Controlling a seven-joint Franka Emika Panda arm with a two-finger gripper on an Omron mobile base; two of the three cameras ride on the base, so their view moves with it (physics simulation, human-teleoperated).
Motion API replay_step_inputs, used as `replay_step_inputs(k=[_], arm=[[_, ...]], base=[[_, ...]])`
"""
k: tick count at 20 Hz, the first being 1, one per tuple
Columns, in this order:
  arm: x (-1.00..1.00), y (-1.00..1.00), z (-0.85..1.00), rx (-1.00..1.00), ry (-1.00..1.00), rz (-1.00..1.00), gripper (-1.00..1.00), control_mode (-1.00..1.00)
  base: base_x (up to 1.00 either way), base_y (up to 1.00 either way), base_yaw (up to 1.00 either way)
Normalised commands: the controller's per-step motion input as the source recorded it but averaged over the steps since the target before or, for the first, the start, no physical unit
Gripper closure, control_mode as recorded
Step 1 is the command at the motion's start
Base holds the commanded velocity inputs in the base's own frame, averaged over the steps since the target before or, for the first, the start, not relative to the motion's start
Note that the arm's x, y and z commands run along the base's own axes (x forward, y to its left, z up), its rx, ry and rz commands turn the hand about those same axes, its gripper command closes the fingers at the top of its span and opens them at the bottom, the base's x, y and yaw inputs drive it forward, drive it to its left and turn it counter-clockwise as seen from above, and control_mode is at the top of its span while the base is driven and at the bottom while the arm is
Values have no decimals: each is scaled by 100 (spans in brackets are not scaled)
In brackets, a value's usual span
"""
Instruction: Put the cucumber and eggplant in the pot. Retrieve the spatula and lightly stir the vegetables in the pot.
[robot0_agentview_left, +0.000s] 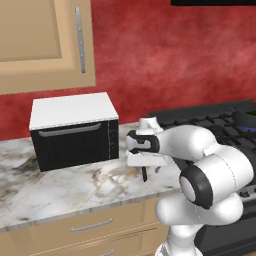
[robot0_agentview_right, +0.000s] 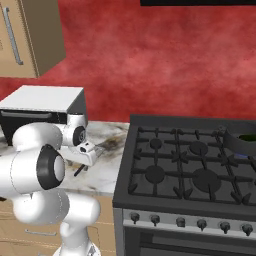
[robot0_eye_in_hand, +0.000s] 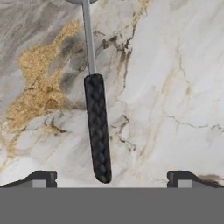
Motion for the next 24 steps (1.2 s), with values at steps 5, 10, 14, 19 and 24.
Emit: replay_step_inputs(k=[5, 10, 14, 19, 24], arm=[[0, 15, -25, -2, 0, 0, -100, -100], [0, 3, -26, 0, 0, 0, -100, -100], [-2, 0, -21, 0, 0, 0, -100, -100], [-4, 0, -19, 0, 0, 0, -100, -100], [-5, 0, -17, 0, 0, 0, -100, -100]], base=[[0, 0, 0], [0, 0, 0], [0, 0, 0], [0, 0, 0], [0, 0, 0]])
